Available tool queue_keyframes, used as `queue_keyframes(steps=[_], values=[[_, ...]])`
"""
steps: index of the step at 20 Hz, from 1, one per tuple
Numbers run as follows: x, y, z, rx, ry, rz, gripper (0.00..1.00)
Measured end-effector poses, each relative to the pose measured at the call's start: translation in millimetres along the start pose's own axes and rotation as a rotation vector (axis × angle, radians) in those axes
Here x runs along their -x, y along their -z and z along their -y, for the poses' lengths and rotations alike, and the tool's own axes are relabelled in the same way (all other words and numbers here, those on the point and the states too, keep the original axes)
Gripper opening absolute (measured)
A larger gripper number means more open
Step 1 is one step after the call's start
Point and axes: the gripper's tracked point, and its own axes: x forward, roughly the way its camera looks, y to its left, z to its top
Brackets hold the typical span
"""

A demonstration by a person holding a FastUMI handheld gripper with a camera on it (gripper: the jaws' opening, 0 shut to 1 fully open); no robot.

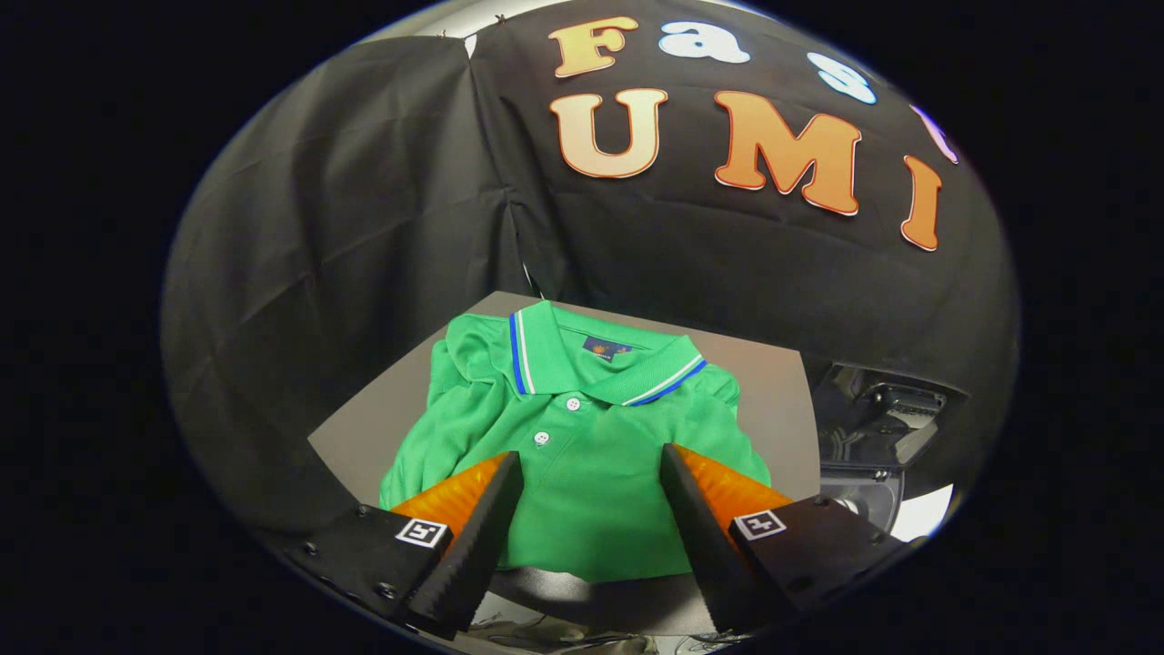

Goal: Put the clothes into the washing machine and then close the washing machine lid.

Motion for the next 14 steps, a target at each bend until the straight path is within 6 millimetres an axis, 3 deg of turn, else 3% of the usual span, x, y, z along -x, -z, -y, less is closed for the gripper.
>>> queue_keyframes(steps=[7,11,12,14], values=[[-2.9,4.2,1.8,0.012,-0.031,0.014,0.91],[-4.8,4.2,1.4,0.011,-0.072,0.023,0.75],[-4.4,4.8,1.4,-0.004,-0.081,0.025,0.6],[-7.3,2.7,2.7,-0.052,-0.099,0.041,0.46]])
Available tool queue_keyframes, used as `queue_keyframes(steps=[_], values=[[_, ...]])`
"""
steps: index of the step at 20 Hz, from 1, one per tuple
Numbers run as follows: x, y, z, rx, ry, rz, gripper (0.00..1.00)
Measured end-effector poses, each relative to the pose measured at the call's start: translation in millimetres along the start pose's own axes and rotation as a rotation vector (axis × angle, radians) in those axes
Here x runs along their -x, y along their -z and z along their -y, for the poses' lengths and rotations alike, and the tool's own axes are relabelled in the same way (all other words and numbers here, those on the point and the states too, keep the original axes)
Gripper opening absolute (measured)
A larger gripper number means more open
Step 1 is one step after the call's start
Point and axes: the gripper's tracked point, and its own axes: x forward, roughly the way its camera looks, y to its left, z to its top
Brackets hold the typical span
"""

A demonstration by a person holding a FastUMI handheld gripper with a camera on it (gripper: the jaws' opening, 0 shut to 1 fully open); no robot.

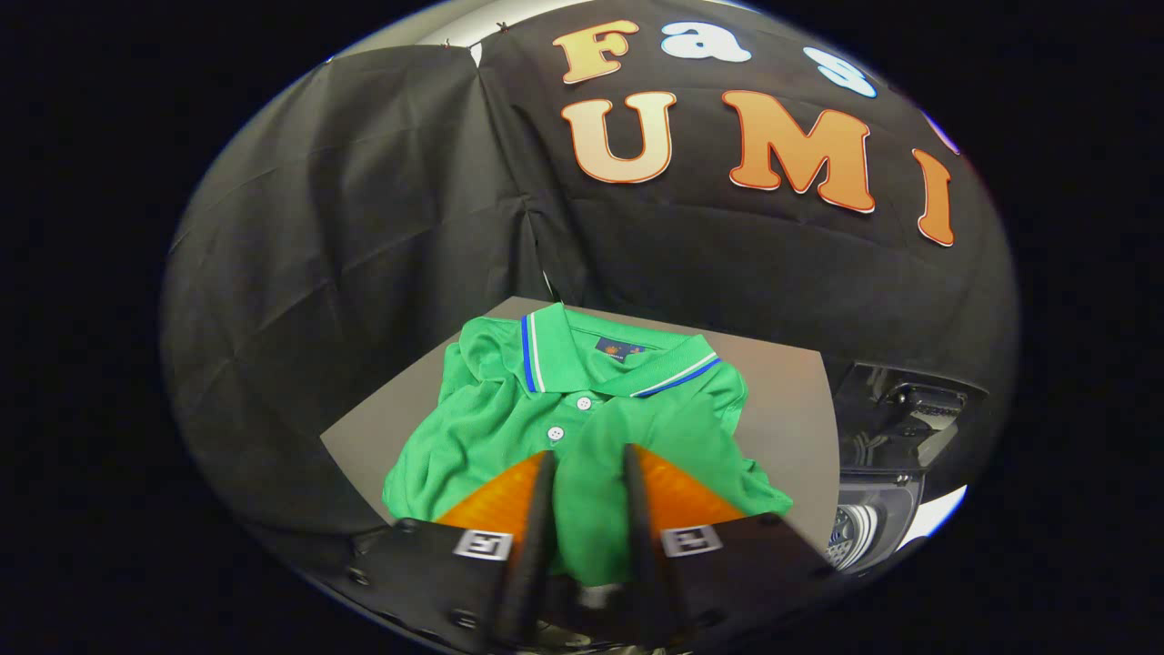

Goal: Put the clothes into the washing machine and then close the washing machine lid.

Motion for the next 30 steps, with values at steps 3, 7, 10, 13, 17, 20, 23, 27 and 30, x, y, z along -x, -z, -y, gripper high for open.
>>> queue_keyframes(steps=[3,7,10,13,17,20,23,27,30], values=[[2,-3,1,-0.096,-0.055,0.01,0.24],[0,-9,4,-0.083,-0.067,0.012,0.16],[15,-18,5,-0.075,-0.051,0.044,0.08],[28,-37,13,-0.07,-0.043,0.087,0.08],[51,-69,26,-0.082,-0.035,0.15,0.08],[79,-82,38,-0.085,-0.018,0.191,0.08],[101,-94,57,-0.097,0.005,0.229,0.08],[124,-107,88,-0.105,0.055,0.278,0.08],[142,-112,116,-0.126,0.095,0.305,0.08]])
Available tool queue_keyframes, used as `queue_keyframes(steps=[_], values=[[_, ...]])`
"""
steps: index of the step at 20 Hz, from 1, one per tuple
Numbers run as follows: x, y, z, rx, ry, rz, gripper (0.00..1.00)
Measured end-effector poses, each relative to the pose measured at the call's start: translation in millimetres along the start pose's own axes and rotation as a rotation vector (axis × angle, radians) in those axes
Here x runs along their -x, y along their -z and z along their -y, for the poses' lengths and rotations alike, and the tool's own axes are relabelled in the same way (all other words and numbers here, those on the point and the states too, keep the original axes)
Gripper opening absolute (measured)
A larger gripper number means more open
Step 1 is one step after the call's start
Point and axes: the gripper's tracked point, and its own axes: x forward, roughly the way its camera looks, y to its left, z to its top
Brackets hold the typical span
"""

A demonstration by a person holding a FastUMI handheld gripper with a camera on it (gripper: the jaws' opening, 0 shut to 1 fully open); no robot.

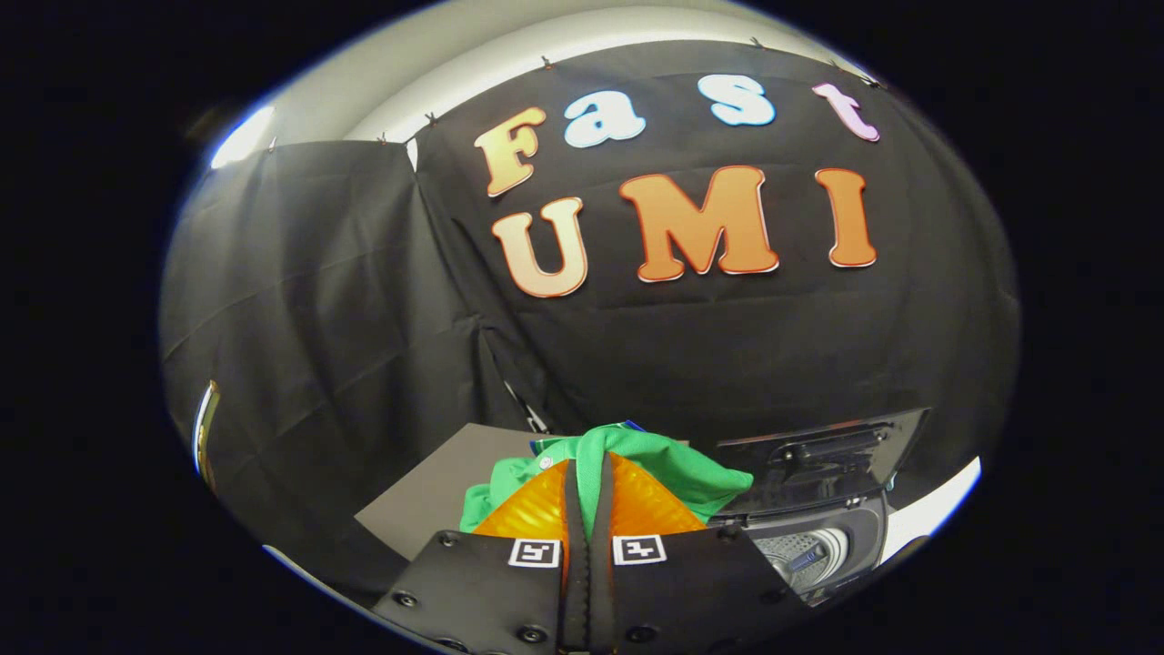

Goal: Put the clothes into the washing machine and then close the washing machine lid.

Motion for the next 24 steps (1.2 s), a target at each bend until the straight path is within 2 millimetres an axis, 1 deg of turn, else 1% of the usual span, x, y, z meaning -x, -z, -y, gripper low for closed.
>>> queue_keyframes(steps=[2,4,7,11,14,16,18,24], values=[[7,-5,25,-0.012,0.033,0.015,0.08],[16,-14,48,-0.025,0.063,0.034,0.08],[32,-23,84,-0.031,0.108,0.055,0.08],[53,-31,137,-0.04,0.168,0.072,0.08],[60,-33,175,-0.041,0.207,0.076,0.08],[62,-30,200,-0.032,0.228,0.066,0.08],[61,-22,219,-0.033,0.241,0.05,0.08],[52,23,277,-0.046,0.287,-0.049,0.08]])
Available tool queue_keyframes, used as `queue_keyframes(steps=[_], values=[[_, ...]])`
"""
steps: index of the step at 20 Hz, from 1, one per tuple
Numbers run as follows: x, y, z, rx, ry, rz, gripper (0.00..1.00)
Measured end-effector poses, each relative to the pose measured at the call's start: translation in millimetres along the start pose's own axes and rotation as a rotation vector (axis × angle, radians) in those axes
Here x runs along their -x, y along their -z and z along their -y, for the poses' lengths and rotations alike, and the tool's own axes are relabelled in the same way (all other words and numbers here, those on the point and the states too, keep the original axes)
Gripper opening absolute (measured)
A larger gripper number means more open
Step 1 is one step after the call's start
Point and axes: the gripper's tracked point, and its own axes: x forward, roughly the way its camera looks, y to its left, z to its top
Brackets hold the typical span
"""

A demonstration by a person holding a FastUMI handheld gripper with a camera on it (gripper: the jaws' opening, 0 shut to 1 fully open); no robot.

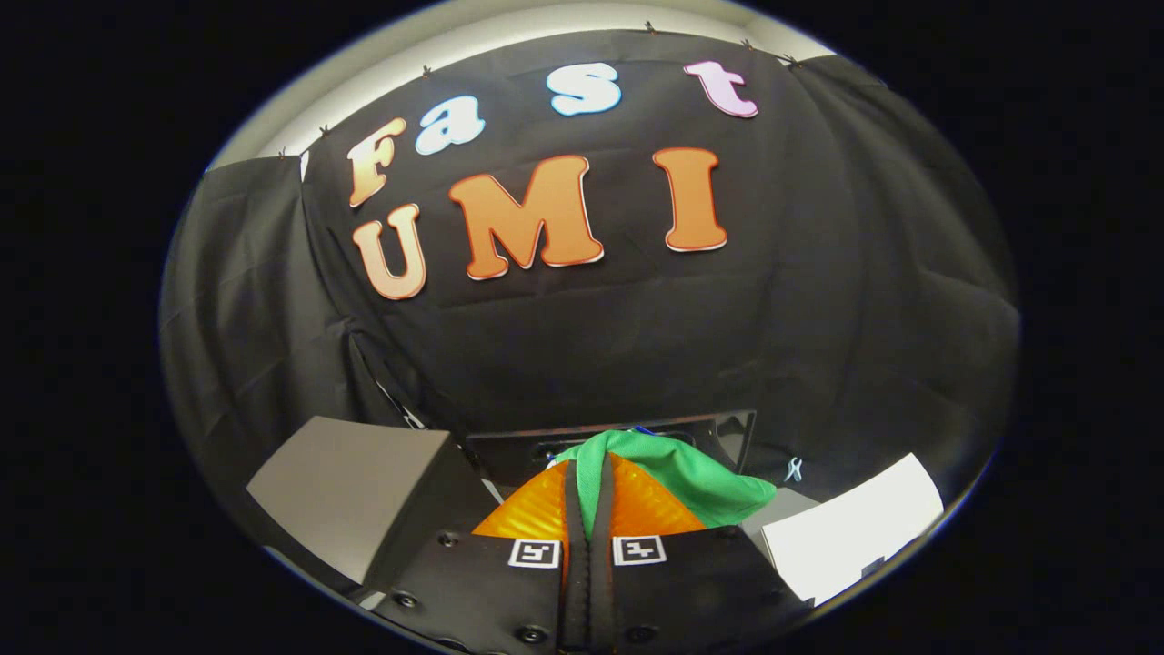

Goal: Put the clothes into the washing machine and then close the washing machine lid.

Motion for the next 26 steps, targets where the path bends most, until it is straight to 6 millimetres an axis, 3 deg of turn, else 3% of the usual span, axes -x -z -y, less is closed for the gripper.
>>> queue_keyframes(steps=[6,9,16,26], values=[[-31,48,45,-0.047,0.035,-0.106,0.08],[-51,76,56,-0.065,0.04,-0.16,0.08],[-106,137,68,-0.101,0.06,-0.27,0.08],[-152,226,77,-0.105,0.088,-0.395,0.08]])
